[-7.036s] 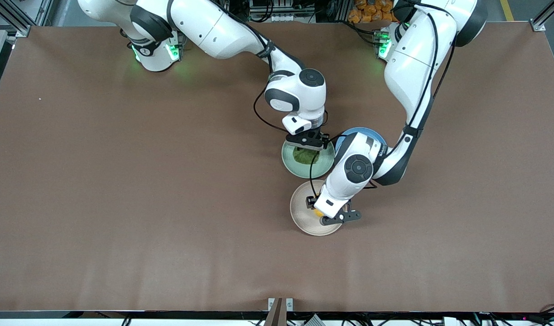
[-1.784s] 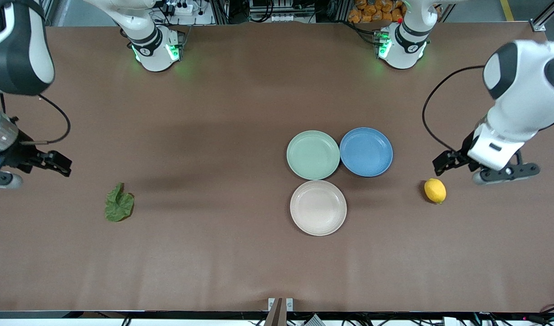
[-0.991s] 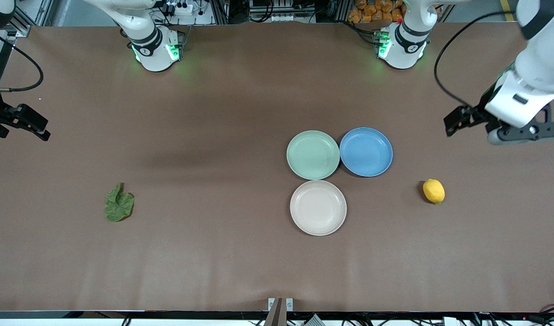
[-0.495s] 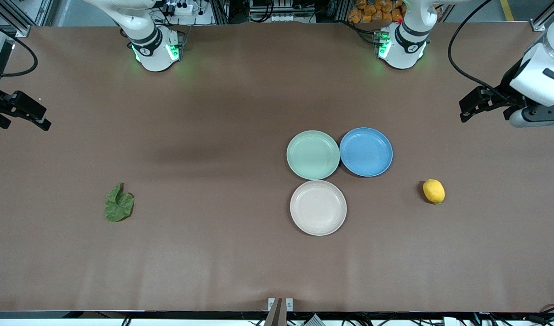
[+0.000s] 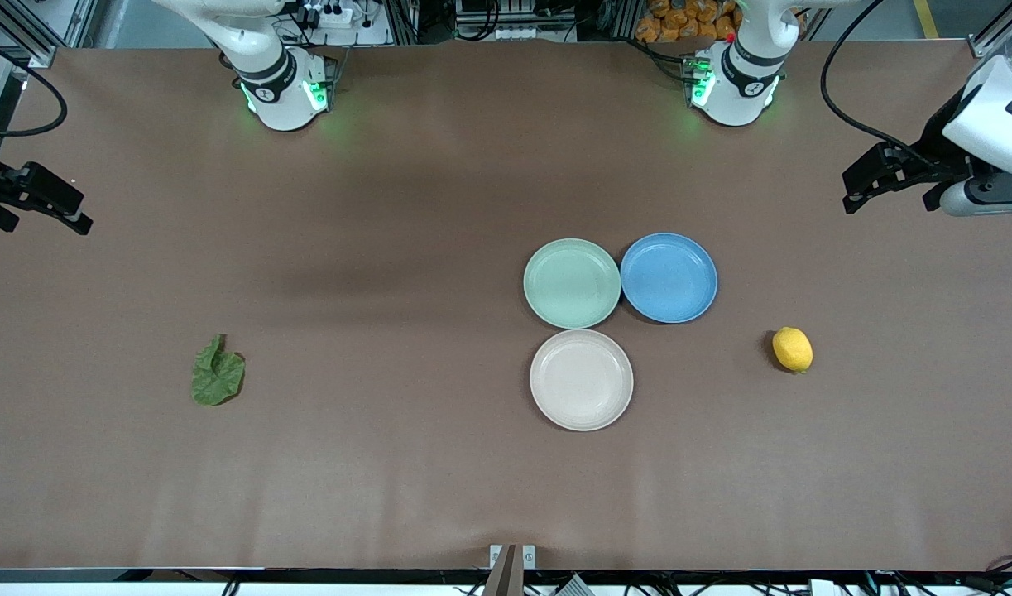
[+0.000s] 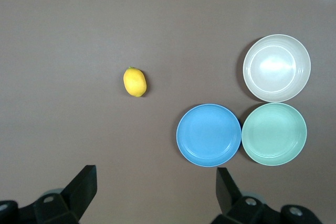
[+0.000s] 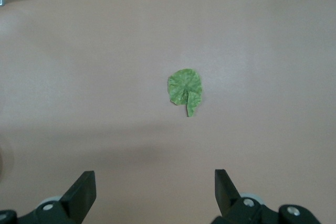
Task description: Pick lemon and lettuce from plates
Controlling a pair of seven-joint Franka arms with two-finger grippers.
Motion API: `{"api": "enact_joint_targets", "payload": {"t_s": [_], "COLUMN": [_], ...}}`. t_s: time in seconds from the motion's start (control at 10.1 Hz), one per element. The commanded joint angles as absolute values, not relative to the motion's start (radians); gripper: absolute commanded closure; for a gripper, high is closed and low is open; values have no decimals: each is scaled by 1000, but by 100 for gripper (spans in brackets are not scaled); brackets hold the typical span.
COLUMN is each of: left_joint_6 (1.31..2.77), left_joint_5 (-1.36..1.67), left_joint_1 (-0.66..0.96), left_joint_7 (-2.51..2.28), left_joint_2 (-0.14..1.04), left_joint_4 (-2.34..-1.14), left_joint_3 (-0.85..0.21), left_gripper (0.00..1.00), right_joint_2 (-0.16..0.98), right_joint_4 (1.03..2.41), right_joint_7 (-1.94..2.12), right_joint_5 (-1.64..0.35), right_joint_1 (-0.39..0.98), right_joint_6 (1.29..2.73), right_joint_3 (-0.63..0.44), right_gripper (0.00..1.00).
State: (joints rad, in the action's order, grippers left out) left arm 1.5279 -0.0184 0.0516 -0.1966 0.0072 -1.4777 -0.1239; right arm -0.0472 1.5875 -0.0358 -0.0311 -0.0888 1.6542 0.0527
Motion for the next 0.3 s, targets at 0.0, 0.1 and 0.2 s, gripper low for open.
{"api": "enact_joint_targets", "payload": {"t_s": [0.0,0.1,0.2], "left_joint_6": [1509,1509,1509], "left_joint_5": [11,11,14], "left_joint_1": [46,48,48], "left_joint_7": [-169,-170,-169], "left_joint_2": [-2,0,0], "left_joint_4": [-1471,-1471,-1471], "left_joint_3": [-124,-126,-126], "left_gripper": [0,0,0], "right_joint_2": [-48,-48,-48], "right_joint_4": [1566,1566,1566], "right_joint_7": [-21,-23,-23], "right_joint_5": [-44,-44,-41], "right_joint_1": [-23,-12,44], "right_joint_6": [1623,1611,1600], "right_joint_3": [-20,-23,-75], "right_gripper": [0,0,0]}}
